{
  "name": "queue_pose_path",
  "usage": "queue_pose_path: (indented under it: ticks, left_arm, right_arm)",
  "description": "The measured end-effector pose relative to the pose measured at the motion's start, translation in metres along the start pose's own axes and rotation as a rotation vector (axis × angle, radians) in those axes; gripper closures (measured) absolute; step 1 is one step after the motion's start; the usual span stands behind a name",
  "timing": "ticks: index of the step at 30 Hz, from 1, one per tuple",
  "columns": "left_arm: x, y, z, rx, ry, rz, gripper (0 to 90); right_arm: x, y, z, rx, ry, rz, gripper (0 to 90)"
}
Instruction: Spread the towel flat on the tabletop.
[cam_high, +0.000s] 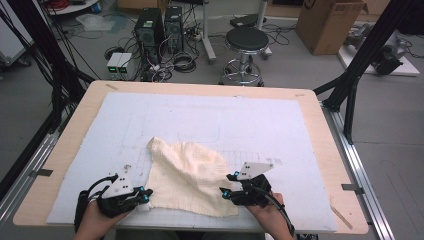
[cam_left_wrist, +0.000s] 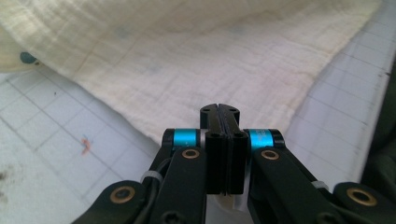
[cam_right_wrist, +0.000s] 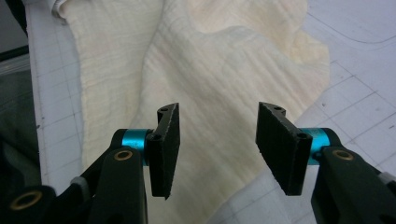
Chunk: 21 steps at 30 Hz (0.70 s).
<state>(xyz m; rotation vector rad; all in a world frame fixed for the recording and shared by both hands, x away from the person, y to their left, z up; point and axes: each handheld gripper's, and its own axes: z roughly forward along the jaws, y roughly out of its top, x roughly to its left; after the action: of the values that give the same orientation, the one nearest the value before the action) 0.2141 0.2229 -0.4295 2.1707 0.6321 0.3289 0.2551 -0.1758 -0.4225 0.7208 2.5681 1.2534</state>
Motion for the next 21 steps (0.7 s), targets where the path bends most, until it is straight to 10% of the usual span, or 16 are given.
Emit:
queue_pose_path:
  ticks: [10, 21]
  left_arm:
    - [0.005, -0.004, -0.019, -0.08, -0.036, -0.07, 73.8]
    - [0.04, 0.029, 0.031, -0.09, 0.084, -0.118, 72.9]
  right_arm:
    - [-0.017, 0.026, 0.002, -0.029, -0.041, -0.012, 52.8]
    - [-0.058, 0.054, 0.041, -0.036, -0.133, 0.053, 62.2]
